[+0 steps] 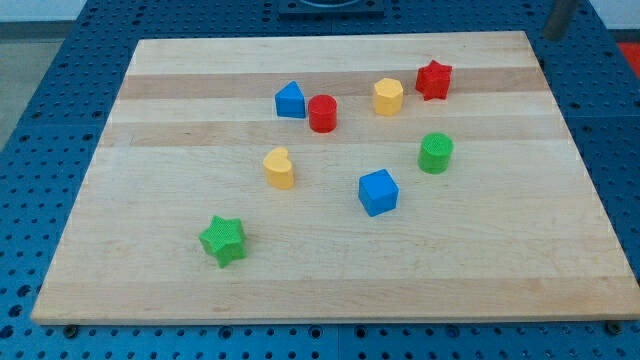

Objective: Move red star towards top right

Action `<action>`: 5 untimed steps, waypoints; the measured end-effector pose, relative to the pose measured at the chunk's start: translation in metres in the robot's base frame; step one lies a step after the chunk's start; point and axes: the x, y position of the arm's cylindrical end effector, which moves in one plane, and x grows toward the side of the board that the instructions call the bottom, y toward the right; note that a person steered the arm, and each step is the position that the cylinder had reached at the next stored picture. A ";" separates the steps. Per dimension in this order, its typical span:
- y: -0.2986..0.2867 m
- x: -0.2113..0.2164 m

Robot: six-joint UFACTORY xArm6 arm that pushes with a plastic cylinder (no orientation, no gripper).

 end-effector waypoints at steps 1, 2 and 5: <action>0.000 0.000; -0.003 0.000; -0.089 -0.007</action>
